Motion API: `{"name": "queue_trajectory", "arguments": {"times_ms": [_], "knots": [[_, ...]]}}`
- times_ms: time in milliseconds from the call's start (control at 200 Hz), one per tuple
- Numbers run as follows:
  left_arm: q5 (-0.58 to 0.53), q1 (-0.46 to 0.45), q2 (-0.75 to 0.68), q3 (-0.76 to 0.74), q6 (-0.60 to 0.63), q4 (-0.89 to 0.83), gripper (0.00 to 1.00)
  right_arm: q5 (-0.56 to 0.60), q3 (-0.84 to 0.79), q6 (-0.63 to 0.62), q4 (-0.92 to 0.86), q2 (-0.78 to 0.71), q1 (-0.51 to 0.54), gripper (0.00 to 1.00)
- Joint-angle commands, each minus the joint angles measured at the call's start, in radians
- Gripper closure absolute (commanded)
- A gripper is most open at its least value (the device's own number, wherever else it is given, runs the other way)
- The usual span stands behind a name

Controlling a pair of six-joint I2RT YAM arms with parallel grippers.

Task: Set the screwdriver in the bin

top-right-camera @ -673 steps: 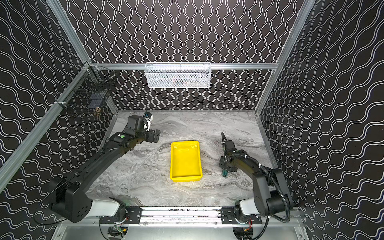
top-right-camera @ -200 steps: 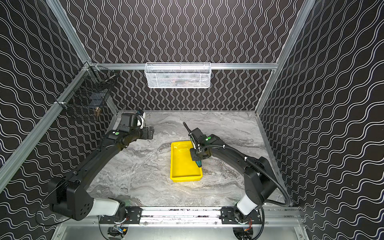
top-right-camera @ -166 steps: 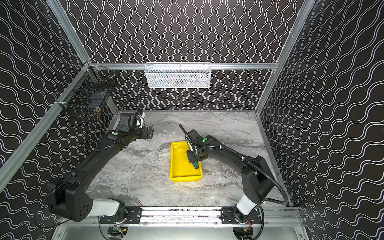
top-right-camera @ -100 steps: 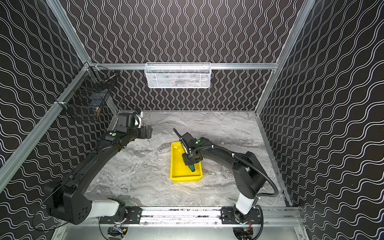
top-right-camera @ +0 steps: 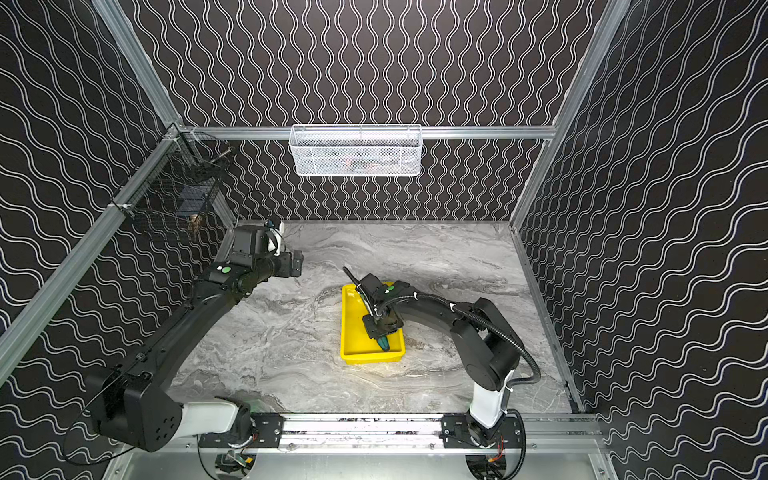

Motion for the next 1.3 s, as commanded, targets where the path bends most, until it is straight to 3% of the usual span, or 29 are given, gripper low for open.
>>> {"name": "queue_trajectory", "arguments": {"times_ms": [0,405,841,1071,1296], "knots": [[0.003,0.002,0.0,-0.003,-0.002,0.006,0.01,-0.006,-0.01,0.007,0.026,0.001,0.003,0.85],[0.009,0.002,0.003,-0.005,-0.005,0.006,0.01,-0.001,-0.025,0.011,0.048,0.026,0.004,0.8],[0.004,0.002,0.01,-0.006,-0.004,0.005,0.01,0.031,-0.003,-0.003,0.053,0.01,0.003,0.53],[0.007,0.002,0.007,-0.01,-0.009,0.012,0.01,0.074,-0.01,-0.006,0.06,-0.1,0.003,0.4],[0.02,0.001,-0.015,-0.029,-0.025,0.046,0.01,0.102,-0.053,-0.063,0.215,-0.296,-0.044,0.26]]}}
